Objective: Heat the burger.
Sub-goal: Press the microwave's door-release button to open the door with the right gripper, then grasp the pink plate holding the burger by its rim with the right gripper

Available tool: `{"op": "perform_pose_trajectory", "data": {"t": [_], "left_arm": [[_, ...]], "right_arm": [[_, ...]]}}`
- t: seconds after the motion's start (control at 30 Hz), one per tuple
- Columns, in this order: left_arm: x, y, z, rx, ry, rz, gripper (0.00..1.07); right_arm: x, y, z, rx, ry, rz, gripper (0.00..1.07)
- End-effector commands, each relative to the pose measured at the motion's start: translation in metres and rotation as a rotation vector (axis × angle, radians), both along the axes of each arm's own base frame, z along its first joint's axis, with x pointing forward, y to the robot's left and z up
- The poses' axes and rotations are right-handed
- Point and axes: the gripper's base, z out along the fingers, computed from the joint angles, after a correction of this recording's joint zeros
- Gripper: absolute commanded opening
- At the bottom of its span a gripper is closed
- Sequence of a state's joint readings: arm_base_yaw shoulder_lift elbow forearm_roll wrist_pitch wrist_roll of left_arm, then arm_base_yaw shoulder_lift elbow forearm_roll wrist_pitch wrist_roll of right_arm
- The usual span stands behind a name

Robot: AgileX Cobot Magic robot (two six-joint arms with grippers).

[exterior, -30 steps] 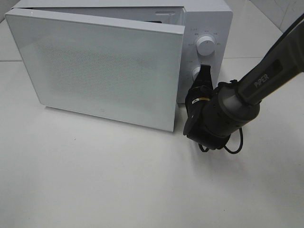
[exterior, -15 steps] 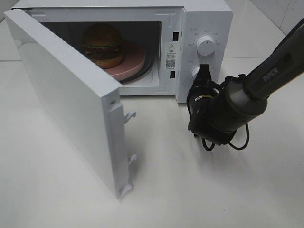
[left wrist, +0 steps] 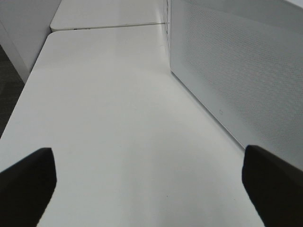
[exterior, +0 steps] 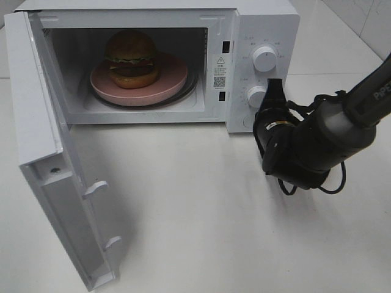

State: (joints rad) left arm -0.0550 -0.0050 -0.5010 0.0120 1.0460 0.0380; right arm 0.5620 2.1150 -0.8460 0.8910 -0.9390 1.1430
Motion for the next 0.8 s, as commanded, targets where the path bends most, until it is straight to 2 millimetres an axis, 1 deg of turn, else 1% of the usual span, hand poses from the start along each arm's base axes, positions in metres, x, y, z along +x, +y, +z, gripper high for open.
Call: {"op": "perform_pose_trajectory", "data": {"t": [0.03, 0.07, 0.13, 0.17, 0.2, 0.27, 0.3, 0.37, 0.4, 0.43, 0.47, 0.5, 0.53, 0.57, 0.6, 0.63, 0.67, 0.7, 0.73, 0.77, 0.8], "left_arm": [[-0.003, 0.0, 0.0, -0.003, -0.026, 0.003, 1.0], [-0.003, 0.0, 0.0, -0.003, -0.026, 0.003, 1.0], [-0.003, 0.0, 0.0, -0.003, -0.026, 0.003, 1.0], [-0.003, 0.0, 0.0, -0.003, -0.026, 0.003, 1.0], [-0.003, 0.0, 0.0, -0.003, -0.026, 0.003, 1.0], [-0.003, 0.0, 0.0, -0.003, -0.026, 0.003, 1.0], [-0.003, 0.0, 0.0, -0.003, -0.026, 0.003, 1.0], [-0.003, 0.0, 0.0, -0.003, -0.026, 0.003, 1.0], [-0.003, 0.0, 0.0, -0.003, -0.026, 0.003, 1.0], [-0.003, 0.0, 0.0, -0.003, -0.026, 0.003, 1.0], [-0.003, 0.0, 0.0, -0.003, -0.026, 0.003, 1.0], [-0.003, 0.0, 0.0, -0.003, -0.026, 0.003, 1.0], [-0.003, 0.0, 0.0, -0.003, -0.026, 0.003, 1.0], [-0.003, 0.0, 0.0, -0.003, -0.026, 0.003, 1.0], [-0.003, 0.0, 0.0, -0.003, -0.026, 0.003, 1.0], [-0.003, 0.0, 0.0, -0.003, -0.026, 0.003, 1.0], [-0.003, 0.0, 0.0, -0.003, -0.026, 0.003, 1.0], [-0.003, 0.0, 0.0, -0.003, -0.026, 0.003, 1.0], [-0.003, 0.0, 0.0, -0.003, -0.026, 0.003, 1.0], [-0.003, 0.0, 0.0, -0.003, -0.026, 0.003, 1.0], [-0.003, 0.0, 0.0, -0.003, -0.026, 0.003, 1.0]], "right_arm": [[-0.014, -0.003, 0.004, -0.058, 0.06, 0.074, 0.0], [-0.014, -0.003, 0.004, -0.058, 0.06, 0.074, 0.0], [-0.024, -0.006, 0.004, -0.112, 0.114, 0.134, 0.0], [-0.024, -0.006, 0.004, -0.112, 0.114, 0.134, 0.0], [-0.029, -0.006, 0.005, -0.145, 0.141, 0.184, 0.01], [-0.032, -0.006, 0.006, -0.161, 0.156, 0.213, 0.01], [-0.036, -0.005, 0.009, -0.187, 0.184, 0.264, 0.01], [-0.039, -0.005, 0.011, -0.207, 0.196, 0.297, 0.01], [-0.043, -0.004, 0.016, -0.244, 0.218, 0.354, 0.01], [-0.043, -0.004, 0.016, -0.244, 0.218, 0.354, 0.01], [-0.045, -0.002, 0.023, -0.298, 0.235, 0.425, 0.02], [-0.045, -0.002, 0.023, -0.298, 0.235, 0.425, 0.02], [-0.046, -0.001, 0.026, -0.33, 0.241, 0.466, 0.02], [-0.049, 0.001, 0.033, -0.398, 0.254, 0.551, 0.03], [-0.049, 0.001, 0.033, -0.398, 0.254, 0.551, 0.03], [-0.053, 0.003, 0.039, -0.469, 0.266, 0.645, 0.03], [-0.053, 0.003, 0.039, -0.469, 0.266, 0.645, 0.03], [-0.055, 0.004, 0.042, -0.509, 0.27, 0.699, 0.03], [-0.059, 0.006, 0.048, -0.594, 0.274, 0.808, 0.04], [-0.059, 0.006, 0.048, -0.594, 0.274, 0.808, 0.04], [-0.063, 0.007, 0.053, -0.66, 0.274, 0.905, 0.05]]}}
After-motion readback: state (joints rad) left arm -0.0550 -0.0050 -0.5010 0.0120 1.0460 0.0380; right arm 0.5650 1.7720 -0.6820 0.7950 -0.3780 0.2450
